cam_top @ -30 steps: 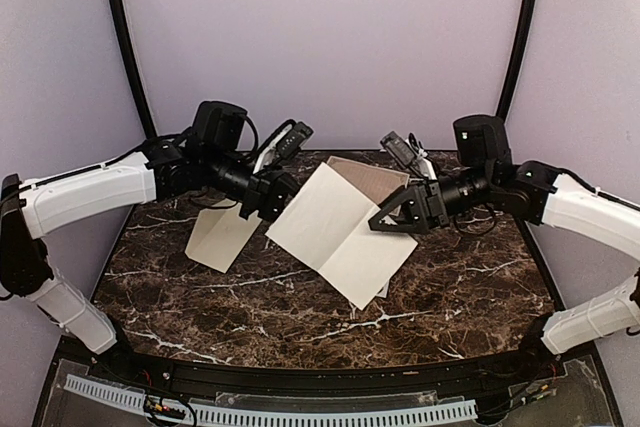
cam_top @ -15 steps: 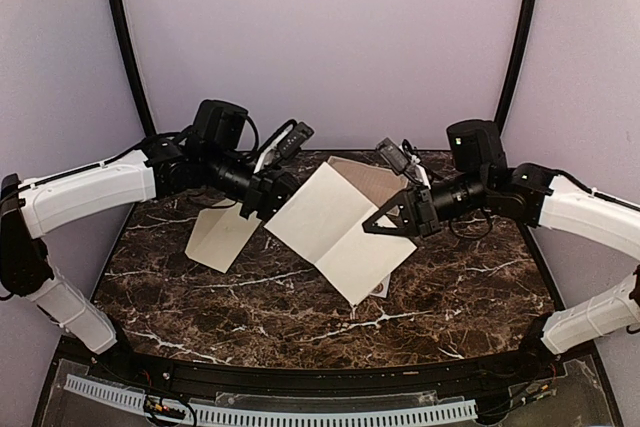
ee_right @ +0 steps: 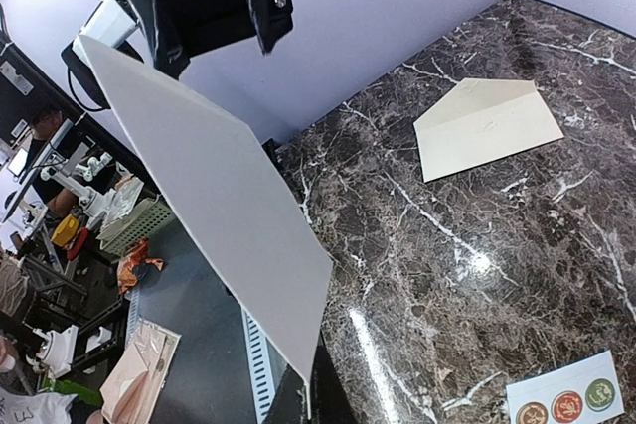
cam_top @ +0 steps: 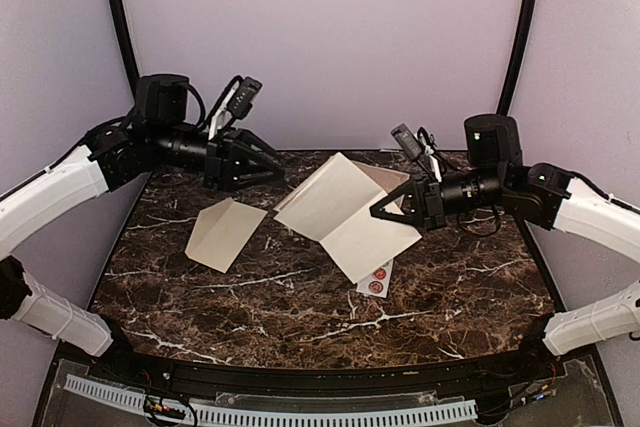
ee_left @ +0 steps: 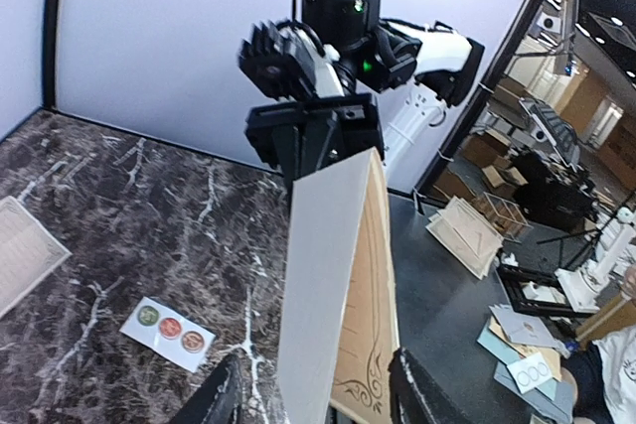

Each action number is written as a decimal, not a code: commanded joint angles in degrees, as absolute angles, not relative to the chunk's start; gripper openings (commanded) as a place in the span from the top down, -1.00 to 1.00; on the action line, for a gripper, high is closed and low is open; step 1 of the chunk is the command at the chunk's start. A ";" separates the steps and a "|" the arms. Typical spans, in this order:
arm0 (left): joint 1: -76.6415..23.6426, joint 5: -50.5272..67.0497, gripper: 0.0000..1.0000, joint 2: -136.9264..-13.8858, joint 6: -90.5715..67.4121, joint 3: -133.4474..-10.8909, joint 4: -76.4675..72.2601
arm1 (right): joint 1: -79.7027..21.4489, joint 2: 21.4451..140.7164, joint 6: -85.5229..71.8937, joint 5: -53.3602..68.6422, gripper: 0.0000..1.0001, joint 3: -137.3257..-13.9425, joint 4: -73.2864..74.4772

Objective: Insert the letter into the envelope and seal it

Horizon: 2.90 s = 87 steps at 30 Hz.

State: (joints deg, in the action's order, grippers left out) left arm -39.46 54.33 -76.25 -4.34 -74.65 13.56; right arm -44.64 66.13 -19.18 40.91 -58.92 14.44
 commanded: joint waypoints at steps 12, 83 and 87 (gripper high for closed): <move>-36.13 39.30 -0.11 -79.53 -6.94 -81.18 15.10 | -45.09 64.73 -10.09 38.41 1.00 -65.36 21.04; -49.73 40.29 1.00 -80.53 -18.82 -69.68 -12.84 | -37.19 52.84 -32.24 31.05 -0.85 -45.46 -17.95; -49.75 37.11 1.00 -79.44 -26.04 -65.04 -24.14 | -37.56 54.32 -38.16 36.07 -0.96 -40.87 -30.16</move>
